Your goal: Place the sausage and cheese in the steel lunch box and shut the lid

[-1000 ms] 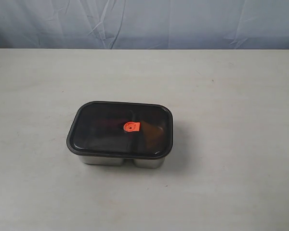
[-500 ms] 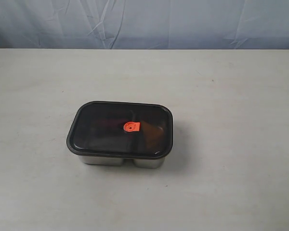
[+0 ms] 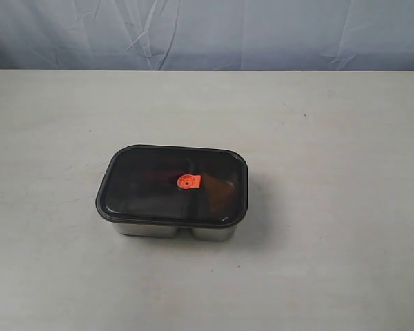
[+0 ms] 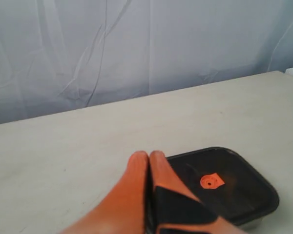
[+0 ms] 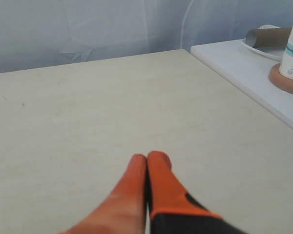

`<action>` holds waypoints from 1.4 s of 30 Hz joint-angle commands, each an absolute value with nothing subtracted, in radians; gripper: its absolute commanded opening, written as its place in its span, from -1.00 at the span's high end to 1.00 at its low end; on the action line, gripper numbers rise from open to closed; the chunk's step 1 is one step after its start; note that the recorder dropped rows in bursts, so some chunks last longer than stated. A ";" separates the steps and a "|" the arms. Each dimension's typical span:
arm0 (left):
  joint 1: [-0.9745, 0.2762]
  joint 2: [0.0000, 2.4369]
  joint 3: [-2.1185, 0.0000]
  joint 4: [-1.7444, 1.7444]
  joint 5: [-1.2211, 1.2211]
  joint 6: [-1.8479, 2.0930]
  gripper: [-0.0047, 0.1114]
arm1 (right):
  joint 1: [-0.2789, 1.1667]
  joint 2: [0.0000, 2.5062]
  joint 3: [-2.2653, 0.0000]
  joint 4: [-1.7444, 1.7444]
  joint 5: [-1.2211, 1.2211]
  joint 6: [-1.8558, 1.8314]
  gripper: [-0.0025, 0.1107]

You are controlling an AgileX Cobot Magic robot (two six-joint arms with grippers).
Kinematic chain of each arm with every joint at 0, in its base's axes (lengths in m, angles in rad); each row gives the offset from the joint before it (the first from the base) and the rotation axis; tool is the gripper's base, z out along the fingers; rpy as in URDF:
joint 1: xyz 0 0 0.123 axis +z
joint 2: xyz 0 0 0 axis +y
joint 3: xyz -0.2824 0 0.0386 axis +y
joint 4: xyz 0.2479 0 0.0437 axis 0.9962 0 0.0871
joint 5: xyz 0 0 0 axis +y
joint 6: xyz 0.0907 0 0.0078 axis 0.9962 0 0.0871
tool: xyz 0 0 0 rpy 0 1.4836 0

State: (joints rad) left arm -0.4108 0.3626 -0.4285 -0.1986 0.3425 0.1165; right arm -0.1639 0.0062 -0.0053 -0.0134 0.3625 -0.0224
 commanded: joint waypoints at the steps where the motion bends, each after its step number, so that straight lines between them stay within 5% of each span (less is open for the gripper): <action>1: -0.389 0.313 -0.312 -0.181 0.231 0.112 0.92 | -0.168 0.000 0.000 -0.012 0.351 -0.027 0.97; 16: 0.080 0.053 -0.086 -0.156 0.350 0.072 0.92 | -0.168 0.000 0.000 -0.012 0.355 -0.027 0.97; 42: 0.089 0.000 0.000 0.047 0.208 -0.023 0.92 | -0.168 0.000 0.000 -0.012 0.355 -0.027 0.97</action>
